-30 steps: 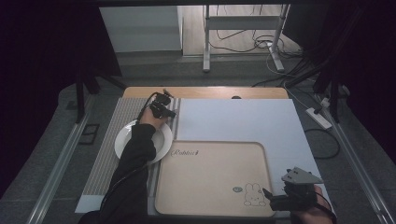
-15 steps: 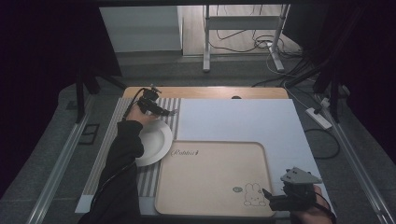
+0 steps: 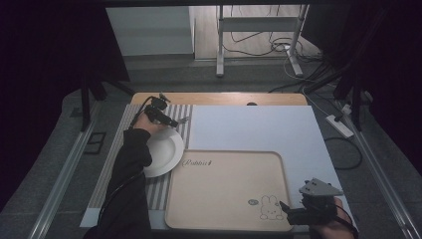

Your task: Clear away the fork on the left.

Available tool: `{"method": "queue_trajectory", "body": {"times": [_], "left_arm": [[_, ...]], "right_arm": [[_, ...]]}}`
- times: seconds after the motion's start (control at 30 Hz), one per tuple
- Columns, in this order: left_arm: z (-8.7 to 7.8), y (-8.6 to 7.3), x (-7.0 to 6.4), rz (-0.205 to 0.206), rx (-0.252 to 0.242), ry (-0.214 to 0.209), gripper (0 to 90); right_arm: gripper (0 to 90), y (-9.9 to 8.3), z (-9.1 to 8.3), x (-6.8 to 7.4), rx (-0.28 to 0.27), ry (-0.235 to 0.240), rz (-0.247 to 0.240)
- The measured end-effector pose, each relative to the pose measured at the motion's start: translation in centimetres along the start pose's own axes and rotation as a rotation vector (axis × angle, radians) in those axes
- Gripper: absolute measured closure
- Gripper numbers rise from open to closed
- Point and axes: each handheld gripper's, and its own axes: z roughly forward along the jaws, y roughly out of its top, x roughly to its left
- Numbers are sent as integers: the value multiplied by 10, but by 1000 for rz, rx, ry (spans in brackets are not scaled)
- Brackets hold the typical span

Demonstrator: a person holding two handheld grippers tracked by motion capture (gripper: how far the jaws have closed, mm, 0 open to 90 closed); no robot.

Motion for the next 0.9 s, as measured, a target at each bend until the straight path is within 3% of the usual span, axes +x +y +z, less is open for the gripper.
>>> {"method": "queue_trajectory", "body": {"times": [0.17, 0.27, 0.47, 0.5, 0.53, 0.7, 0.9], "left_arm": [[5, 0, 1, 25, 29, 31, 76], [5, -1, 3, 22, 32, 33, 168], [0, -5, 8, 56, 21, 19, 401], [-2, -6, 10, 62, 16, 13, 401], [-4, -10, 11, 77, 5, 7, 512], [-7, -15, 14, 99, 1, 1, 711], [-7, -14, 5, 203, 6, -46, 850]], "right_arm": [[0, 0, 0, 0, 0, 0, -1], [0, 0, 0, 0, -1, 1, -1], [0, 0, 0, 0, 0, 2, -3], [0, 0, 0, 0, 0, 2, -3], [0, 0, 0, 1, 0, 2, -5], [0, 0, 0, 1, 1, 2, -13], [0, 0, 0, 1, 2, 0, -11]]}}
